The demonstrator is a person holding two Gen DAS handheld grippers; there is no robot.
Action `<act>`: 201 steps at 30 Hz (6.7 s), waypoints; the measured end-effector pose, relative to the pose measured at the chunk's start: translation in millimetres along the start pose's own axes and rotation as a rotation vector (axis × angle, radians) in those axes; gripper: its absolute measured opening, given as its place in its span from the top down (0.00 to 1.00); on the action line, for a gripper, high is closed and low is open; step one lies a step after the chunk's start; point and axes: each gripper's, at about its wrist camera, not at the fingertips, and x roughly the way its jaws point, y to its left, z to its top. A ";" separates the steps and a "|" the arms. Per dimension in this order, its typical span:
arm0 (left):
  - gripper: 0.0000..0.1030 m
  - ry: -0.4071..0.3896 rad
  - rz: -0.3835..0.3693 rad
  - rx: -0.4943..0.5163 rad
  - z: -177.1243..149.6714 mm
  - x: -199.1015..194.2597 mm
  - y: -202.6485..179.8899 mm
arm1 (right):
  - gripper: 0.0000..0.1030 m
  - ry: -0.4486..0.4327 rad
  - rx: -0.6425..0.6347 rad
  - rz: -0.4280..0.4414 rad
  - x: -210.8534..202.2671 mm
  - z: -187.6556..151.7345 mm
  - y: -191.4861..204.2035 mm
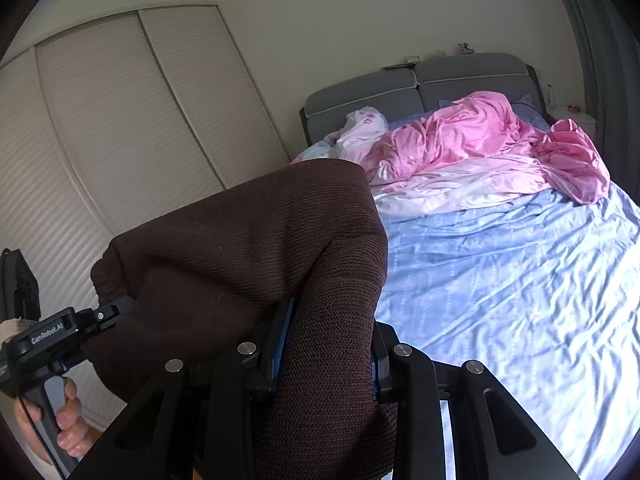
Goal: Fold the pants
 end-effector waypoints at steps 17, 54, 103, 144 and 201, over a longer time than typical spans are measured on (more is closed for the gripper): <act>0.51 0.178 -0.101 0.081 110.8 14.3 212.0 | 0.70 0.043 0.089 -0.162 114.3 -35.2 196.3; 0.52 0.427 -0.030 0.044 192.0 223.0 385.5 | 0.69 0.297 0.050 -0.239 377.0 -22.0 238.4; 0.00 0.002 0.194 0.294 118.3 -47.7 215.2 | 0.21 0.065 -0.104 -0.233 132.8 -29.5 259.9; 0.00 -0.072 0.214 0.445 -49.4 -149.0 35.2 | 0.18 -0.015 -0.132 -0.284 -94.1 -88.5 164.6; 0.00 -0.082 0.236 0.435 -43.5 -156.3 25.6 | 0.18 -0.030 -0.140 -0.289 -100.1 -76.8 159.4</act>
